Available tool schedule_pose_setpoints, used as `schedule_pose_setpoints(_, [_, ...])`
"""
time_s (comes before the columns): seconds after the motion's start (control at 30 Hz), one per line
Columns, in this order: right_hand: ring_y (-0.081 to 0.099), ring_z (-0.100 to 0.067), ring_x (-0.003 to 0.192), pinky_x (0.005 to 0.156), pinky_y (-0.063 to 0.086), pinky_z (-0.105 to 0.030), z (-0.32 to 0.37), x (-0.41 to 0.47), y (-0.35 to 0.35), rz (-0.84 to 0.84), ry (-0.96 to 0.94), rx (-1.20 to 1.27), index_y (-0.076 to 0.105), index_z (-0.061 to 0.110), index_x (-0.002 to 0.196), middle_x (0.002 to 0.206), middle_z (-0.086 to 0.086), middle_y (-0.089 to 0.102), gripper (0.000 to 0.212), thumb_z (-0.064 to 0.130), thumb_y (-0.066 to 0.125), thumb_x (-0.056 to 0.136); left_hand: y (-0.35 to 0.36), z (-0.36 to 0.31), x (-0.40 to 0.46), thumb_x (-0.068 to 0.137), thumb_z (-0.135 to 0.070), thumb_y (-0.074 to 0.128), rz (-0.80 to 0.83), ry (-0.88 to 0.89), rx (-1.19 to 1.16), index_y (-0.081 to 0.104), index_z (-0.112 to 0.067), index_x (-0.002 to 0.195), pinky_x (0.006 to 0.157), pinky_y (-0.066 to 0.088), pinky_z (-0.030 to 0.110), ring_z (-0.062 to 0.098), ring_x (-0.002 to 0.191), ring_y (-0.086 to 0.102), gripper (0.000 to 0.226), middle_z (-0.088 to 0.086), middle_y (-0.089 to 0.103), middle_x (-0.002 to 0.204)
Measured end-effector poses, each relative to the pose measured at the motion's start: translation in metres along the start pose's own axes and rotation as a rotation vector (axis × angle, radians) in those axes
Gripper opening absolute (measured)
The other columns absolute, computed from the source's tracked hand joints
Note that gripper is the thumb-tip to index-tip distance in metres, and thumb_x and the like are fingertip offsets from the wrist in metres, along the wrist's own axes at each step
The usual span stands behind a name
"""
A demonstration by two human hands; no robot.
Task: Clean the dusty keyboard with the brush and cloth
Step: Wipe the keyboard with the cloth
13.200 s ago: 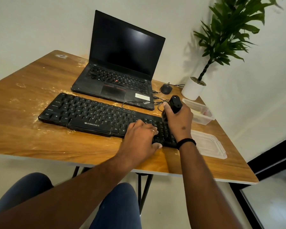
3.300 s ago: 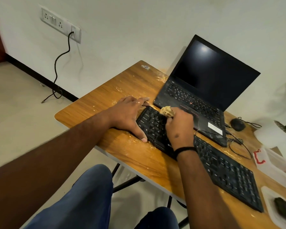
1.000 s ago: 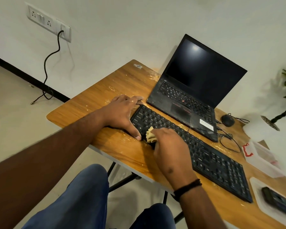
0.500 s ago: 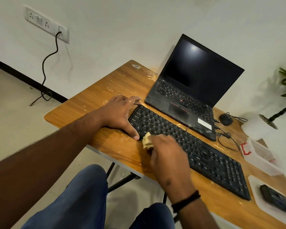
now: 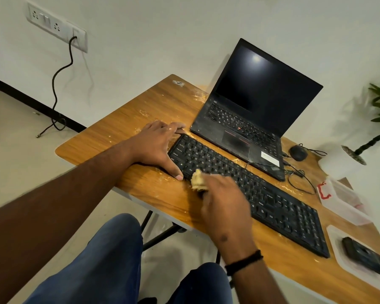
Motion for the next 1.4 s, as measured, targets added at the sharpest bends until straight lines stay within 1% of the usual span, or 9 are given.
schedule_pose_setpoints(0.13, [0.059, -0.020, 0.102, 0.088, 0.051, -0.032, -0.057, 0.005, -0.021, -0.200, 0.310, 0.026, 0.064, 0.014, 0.127, 0.113, -0.006, 0.068, 0.033, 0.006, 0.049, 0.098, -0.001, -0.001, -0.001, 0.031, -0.091, 0.067, -0.009, 0.003, -0.014, 0.016, -0.034, 0.156, 0.118, 0.020, 0.045, 0.027, 0.145, 0.024, 0.146, 0.001, 0.038, 0.156])
schedule_pose_setpoints(0.2, [0.059, -0.020, 0.104, 0.088, 0.050, -0.032, -0.061, 0.005, -0.017, -0.131, 0.364, -0.013, 0.065, 0.014, 0.125, 0.112, -0.006, 0.067, 0.032, 0.006, 0.049, 0.098, -0.001, 0.000, -0.001, 0.031, -0.090, 0.069, -0.007, -0.006, -0.014, 0.015, -0.035, 0.155, 0.118, 0.020, 0.046, 0.026, 0.145, 0.024, 0.147, 0.002, 0.038, 0.155])
schedule_pose_setpoints(0.47, [0.059, -0.016, 0.098, 0.079, 0.048, -0.029, 0.020, -0.011, 0.007, -0.076, 0.000, 0.042, 0.069, 0.021, 0.113, 0.106, 0.002, 0.069, 0.026, 0.009, 0.056, 0.093, -0.003, -0.005, -0.001, 0.032, -0.084, 0.077, 0.000, -0.020, 0.006, 0.018, -0.032, 0.156, 0.118, 0.019, 0.045, 0.029, 0.146, 0.024, 0.147, 0.005, 0.036, 0.156])
schedule_pose_setpoints(0.57, [0.052, -0.009, 0.105, 0.090, 0.039, -0.022, -0.011, -0.002, -0.004, -0.142, 0.135, 0.076, 0.062, 0.022, 0.130, 0.122, 0.003, 0.066, 0.032, 0.016, 0.051, 0.101, -0.003, -0.003, -0.002, 0.029, -0.089, 0.074, -0.003, -0.013, 0.001, 0.017, -0.033, 0.155, 0.118, 0.019, 0.046, 0.029, 0.145, 0.025, 0.149, 0.005, 0.038, 0.155])
schedule_pose_setpoints(0.7, [0.062, -0.022, 0.100, 0.086, 0.050, -0.032, -0.060, 0.009, -0.024, -0.270, 0.365, 0.014, 0.069, 0.015, 0.122, 0.107, -0.006, 0.071, 0.032, 0.004, 0.056, 0.095, -0.001, -0.002, -0.001, 0.029, -0.091, 0.066, -0.001, -0.013, -0.010, 0.016, -0.034, 0.155, 0.117, 0.019, 0.045, 0.029, 0.144, 0.026, 0.147, 0.005, 0.038, 0.155])
schedule_pose_setpoints(0.8, [0.057, -0.020, 0.104, 0.089, 0.053, -0.034, -0.039, 0.013, -0.009, -0.102, 0.332, -0.054, 0.067, 0.016, 0.117, 0.106, -0.004, 0.068, 0.031, 0.004, 0.048, 0.095, -0.002, -0.003, -0.001, 0.029, -0.090, 0.067, -0.009, -0.011, -0.010, 0.017, -0.035, 0.155, 0.117, 0.019, 0.043, 0.028, 0.143, 0.027, 0.146, 0.004, 0.038, 0.154])
schedule_pose_setpoints(1.03, [0.051, -0.015, 0.105, 0.085, 0.047, -0.028, 0.019, 0.008, -0.002, -0.067, 0.017, -0.016, 0.062, 0.024, 0.121, 0.116, 0.004, 0.065, 0.032, 0.015, 0.040, 0.099, -0.001, -0.001, 0.001, 0.029, -0.088, 0.066, -0.015, -0.012, -0.001, 0.016, -0.034, 0.155, 0.117, 0.020, 0.043, 0.029, 0.142, 0.028, 0.146, 0.005, 0.038, 0.154])
schedule_pose_setpoints(1.27, [0.058, -0.018, 0.092, 0.080, 0.053, -0.031, -0.056, 0.041, -0.017, -0.162, 0.421, -0.020, 0.068, 0.021, 0.113, 0.096, 0.001, 0.065, 0.025, 0.012, 0.051, 0.097, -0.001, -0.001, 0.004, 0.031, -0.093, 0.068, -0.003, 0.008, 0.008, 0.011, -0.038, 0.155, 0.120, 0.018, 0.049, 0.030, 0.144, 0.026, 0.146, 0.003, 0.036, 0.156])
schedule_pose_setpoints(1.4, [0.050, -0.019, 0.111, 0.094, 0.051, -0.035, -0.002, 0.035, 0.000, -0.045, 0.194, -0.067, 0.061, 0.020, 0.118, 0.116, -0.001, 0.063, 0.021, 0.027, 0.056, 0.100, 0.000, 0.001, 0.003, 0.026, -0.099, 0.064, -0.004, -0.001, 0.004, 0.013, -0.039, 0.154, 0.120, 0.020, 0.049, 0.026, 0.143, 0.027, 0.150, 0.001, 0.037, 0.154])
Point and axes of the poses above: each hand's wrist, its own x-axis towards the middle knuckle, its own y-axis out of the palm, z = x × y, the point moved 6 cm from there along x, towards the middle knuckle
